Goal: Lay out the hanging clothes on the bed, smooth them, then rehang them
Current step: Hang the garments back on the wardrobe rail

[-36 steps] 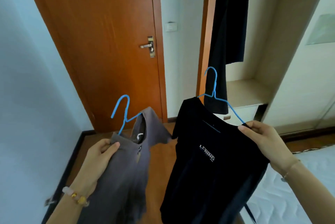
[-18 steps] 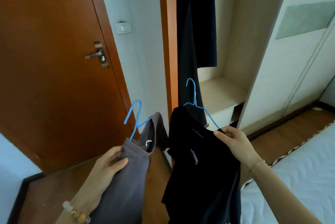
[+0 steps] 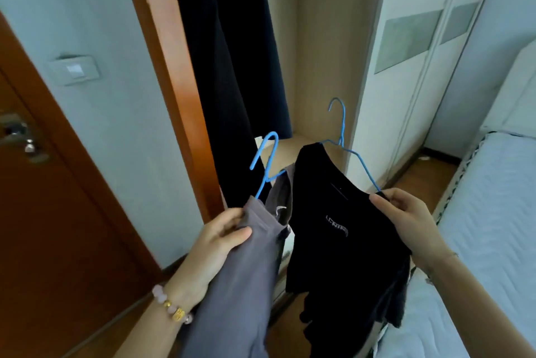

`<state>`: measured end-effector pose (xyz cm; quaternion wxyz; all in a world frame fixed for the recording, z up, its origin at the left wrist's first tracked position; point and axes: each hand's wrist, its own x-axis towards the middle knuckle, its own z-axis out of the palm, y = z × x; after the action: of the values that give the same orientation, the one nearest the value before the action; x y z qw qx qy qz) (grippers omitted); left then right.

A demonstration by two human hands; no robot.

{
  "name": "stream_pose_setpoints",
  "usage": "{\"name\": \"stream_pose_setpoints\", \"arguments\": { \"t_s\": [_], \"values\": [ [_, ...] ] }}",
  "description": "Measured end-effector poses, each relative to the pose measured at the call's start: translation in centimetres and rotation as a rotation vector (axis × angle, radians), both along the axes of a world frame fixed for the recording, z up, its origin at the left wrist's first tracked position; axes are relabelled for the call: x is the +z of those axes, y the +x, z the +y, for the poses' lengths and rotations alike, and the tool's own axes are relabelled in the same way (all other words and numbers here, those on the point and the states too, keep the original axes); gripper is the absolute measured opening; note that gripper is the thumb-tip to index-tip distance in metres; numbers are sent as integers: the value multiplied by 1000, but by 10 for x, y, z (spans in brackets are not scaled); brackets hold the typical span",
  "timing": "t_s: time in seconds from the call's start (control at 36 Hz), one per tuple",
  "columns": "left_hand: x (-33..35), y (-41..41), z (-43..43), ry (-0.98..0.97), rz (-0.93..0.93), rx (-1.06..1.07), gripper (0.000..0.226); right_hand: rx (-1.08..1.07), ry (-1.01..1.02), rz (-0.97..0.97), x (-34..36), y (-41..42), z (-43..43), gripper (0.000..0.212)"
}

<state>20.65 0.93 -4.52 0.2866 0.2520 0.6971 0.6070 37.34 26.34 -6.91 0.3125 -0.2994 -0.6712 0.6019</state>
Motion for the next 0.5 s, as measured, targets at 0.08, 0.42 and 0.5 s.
{"name": "stream_pose_setpoints", "arguments": {
  "t_s": [0.08, 0.42, 0.5],
  "values": [
    [-9, -31, 47, -17, -11, -64, 28, -62, -1, -20, -7, -14, 22, 35],
    [8, -152, 213, 93, -111, -192, 26, -196, 91, -50, 13, -110, 131, 16],
    [21, -166, 247, 140, -112, -235, 28, -209, 102, -30, 29, -124, 151, 17]
  ]
}}
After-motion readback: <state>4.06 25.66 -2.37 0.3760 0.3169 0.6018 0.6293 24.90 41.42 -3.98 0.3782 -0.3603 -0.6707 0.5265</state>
